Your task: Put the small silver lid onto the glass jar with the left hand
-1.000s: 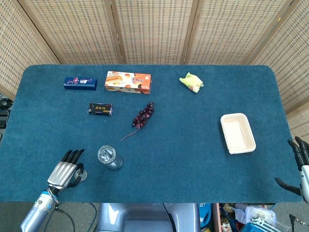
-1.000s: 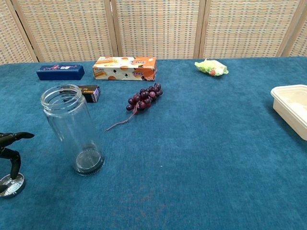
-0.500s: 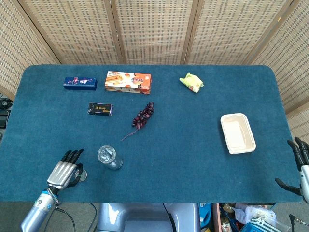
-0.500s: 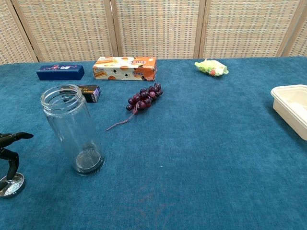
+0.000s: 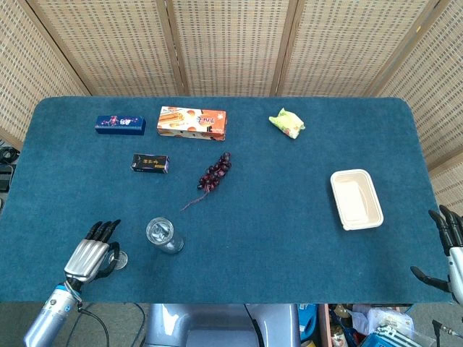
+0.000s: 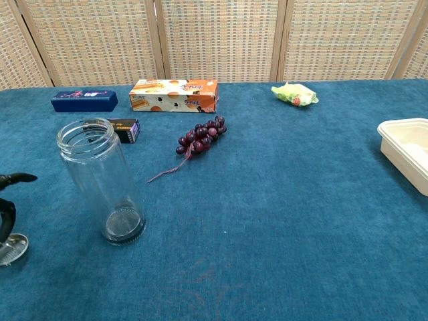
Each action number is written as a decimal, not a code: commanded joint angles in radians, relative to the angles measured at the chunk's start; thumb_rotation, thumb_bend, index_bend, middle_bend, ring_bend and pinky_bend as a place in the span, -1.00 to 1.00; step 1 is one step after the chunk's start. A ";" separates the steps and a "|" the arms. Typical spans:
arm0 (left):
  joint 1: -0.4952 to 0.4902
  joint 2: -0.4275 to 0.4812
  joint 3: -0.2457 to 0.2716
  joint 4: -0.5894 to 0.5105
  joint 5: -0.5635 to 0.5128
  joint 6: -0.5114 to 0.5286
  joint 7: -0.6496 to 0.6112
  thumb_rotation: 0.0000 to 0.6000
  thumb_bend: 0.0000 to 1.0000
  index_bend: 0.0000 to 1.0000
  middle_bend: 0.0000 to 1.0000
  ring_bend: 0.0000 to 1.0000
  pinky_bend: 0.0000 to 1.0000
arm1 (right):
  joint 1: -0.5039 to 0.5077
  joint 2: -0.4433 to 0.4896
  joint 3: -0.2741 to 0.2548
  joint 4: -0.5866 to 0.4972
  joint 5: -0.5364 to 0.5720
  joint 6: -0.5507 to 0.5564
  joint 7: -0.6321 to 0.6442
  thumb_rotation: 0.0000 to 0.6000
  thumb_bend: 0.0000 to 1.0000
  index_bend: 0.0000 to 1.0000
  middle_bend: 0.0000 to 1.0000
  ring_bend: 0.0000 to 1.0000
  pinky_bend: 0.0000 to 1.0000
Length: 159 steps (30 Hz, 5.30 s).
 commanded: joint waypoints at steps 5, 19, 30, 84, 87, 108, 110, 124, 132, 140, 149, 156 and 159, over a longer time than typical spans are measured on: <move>0.011 0.092 -0.022 -0.087 0.039 0.081 -0.030 1.00 -0.14 0.17 -1.00 -1.00 -1.00 | 0.001 -0.001 -0.001 0.000 -0.001 -0.002 -0.001 1.00 -1.00 -1.00 -1.00 -1.00 -1.00; -0.125 0.400 -0.220 -0.478 0.005 0.071 0.060 1.00 -0.13 0.17 -1.00 -1.00 -1.00 | 0.008 -0.018 -0.003 0.000 0.008 -0.016 -0.039 1.00 -1.00 -1.00 -1.00 -1.00 -1.00; -0.314 0.304 -0.260 -0.502 -0.079 -0.131 0.090 1.00 -0.13 0.18 -1.00 -1.00 -1.00 | 0.018 -0.035 0.008 0.008 0.045 -0.035 -0.066 1.00 -1.00 -1.00 -1.00 -1.00 -1.00; -0.303 0.278 -0.153 -0.409 -0.016 -0.098 -0.045 1.00 -0.48 -1.00 -1.00 -1.00 -1.00 | 0.014 -0.027 0.016 0.003 0.066 -0.030 -0.062 1.00 -1.00 -1.00 -1.00 -1.00 -1.00; -0.300 0.281 -0.158 -0.411 -0.007 -0.081 -0.060 1.00 -0.55 -1.00 -1.00 -1.00 -1.00 | 0.014 -0.028 0.016 0.004 0.066 -0.031 -0.062 1.00 -1.00 -1.00 -1.00 -1.00 -1.00; -0.209 0.424 -0.054 -0.446 0.188 -0.026 -0.127 1.00 0.71 -0.33 -1.00 -1.00 -1.00 | 0.016 -0.031 0.008 -0.005 0.053 -0.035 -0.080 1.00 -1.00 -1.00 -1.00 -1.00 -1.00; -0.210 0.418 -0.055 -0.446 0.185 -0.031 -0.112 1.00 0.71 -0.32 -1.00 -1.00 -1.00 | 0.016 -0.032 0.008 -0.004 0.054 -0.036 -0.082 1.00 -1.00 -1.00 -1.00 -1.00 -1.00; -0.213 0.372 -0.054 -0.451 0.160 -0.057 -0.035 1.00 0.71 -0.31 -1.00 -1.00 -1.00 | 0.014 -0.025 0.011 0.000 0.060 -0.033 -0.061 1.00 -1.00 -1.00 -1.00 -1.00 -1.00; -0.216 0.358 -0.051 -0.449 0.149 -0.074 -0.001 1.00 0.71 -0.29 -1.00 -1.00 -1.00 | 0.014 -0.022 0.010 -0.003 0.056 -0.033 -0.060 1.00 -1.00 -1.00 -1.00 -1.00 -1.00; -0.219 0.340 -0.055 -0.450 0.128 -0.083 0.030 1.00 0.71 -0.29 -1.00 -1.00 -1.00 | 0.015 -0.022 0.011 -0.001 0.060 -0.035 -0.058 1.00 -1.00 -1.00 -1.00 -1.00 -1.00; -0.215 0.343 -0.054 -0.452 0.116 -0.079 0.059 1.00 0.75 -0.26 -1.00 -1.00 -1.00 | 0.015 -0.024 0.012 -0.002 0.061 -0.033 -0.060 1.00 -1.00 -1.00 -1.00 -1.00 -1.00; -0.220 0.330 -0.056 -0.452 0.087 -0.093 0.101 1.00 0.76 -0.24 -1.00 -1.00 -1.00 | 0.015 -0.025 0.012 -0.002 0.063 -0.035 -0.064 1.00 -1.00 -1.00 -1.00 -1.00 -1.00; -0.222 0.324 -0.056 -0.451 0.082 -0.097 0.107 1.00 0.76 -0.24 -1.00 -1.00 -1.00 | 0.016 -0.026 0.013 -0.001 0.064 -0.036 -0.063 1.00 -1.00 -1.00 -1.00 -1.00 -1.00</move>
